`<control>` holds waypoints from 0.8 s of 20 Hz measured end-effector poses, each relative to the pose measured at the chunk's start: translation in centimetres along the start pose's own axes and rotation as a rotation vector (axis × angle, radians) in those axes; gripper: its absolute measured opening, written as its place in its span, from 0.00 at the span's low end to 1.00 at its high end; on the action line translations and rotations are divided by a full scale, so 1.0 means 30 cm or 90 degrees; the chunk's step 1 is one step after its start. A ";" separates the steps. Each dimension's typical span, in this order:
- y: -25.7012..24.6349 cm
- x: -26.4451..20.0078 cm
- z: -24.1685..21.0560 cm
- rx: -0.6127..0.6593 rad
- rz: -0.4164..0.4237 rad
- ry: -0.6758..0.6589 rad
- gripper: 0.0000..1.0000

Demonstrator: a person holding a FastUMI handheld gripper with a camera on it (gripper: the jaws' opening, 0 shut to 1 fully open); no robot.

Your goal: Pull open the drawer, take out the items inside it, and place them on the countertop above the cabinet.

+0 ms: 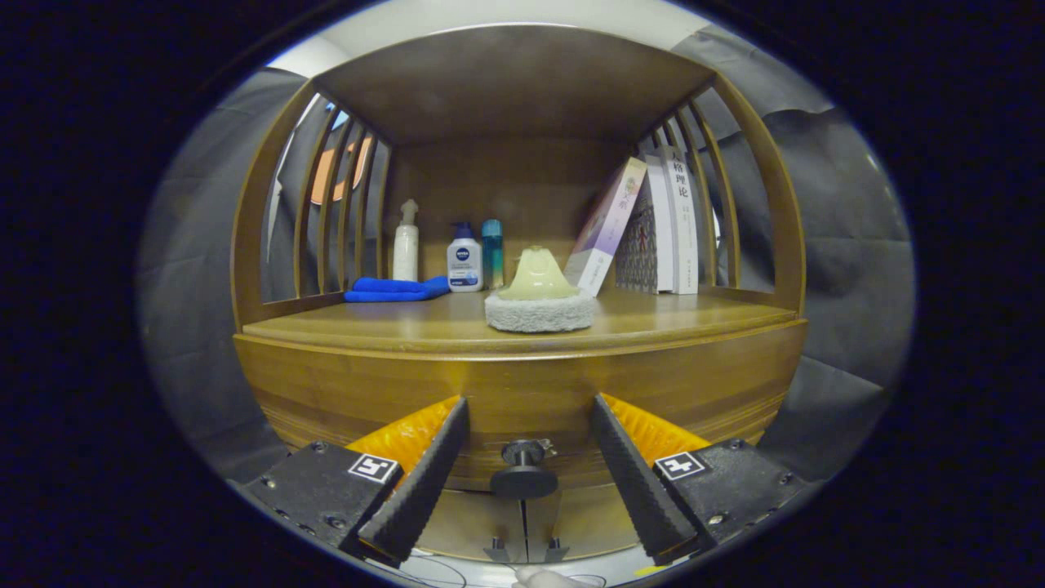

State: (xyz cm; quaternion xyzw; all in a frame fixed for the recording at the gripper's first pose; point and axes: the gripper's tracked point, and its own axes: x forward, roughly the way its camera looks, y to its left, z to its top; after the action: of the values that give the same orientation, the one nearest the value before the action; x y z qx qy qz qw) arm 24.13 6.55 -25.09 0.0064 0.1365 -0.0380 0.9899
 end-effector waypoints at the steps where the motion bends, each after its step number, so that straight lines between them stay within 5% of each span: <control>1: 0.002 0.003 -0.004 0.001 0.001 0.000 1.00; 10: -0.024 -0.051 0.020 -0.033 0.008 0.042 0.99; 16: -0.127 -0.334 0.237 -0.009 0.020 -0.022 0.99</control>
State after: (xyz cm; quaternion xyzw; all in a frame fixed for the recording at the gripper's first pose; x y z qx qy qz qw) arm 16.13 3.31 -15.53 0.0011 0.1194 -0.0215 0.9926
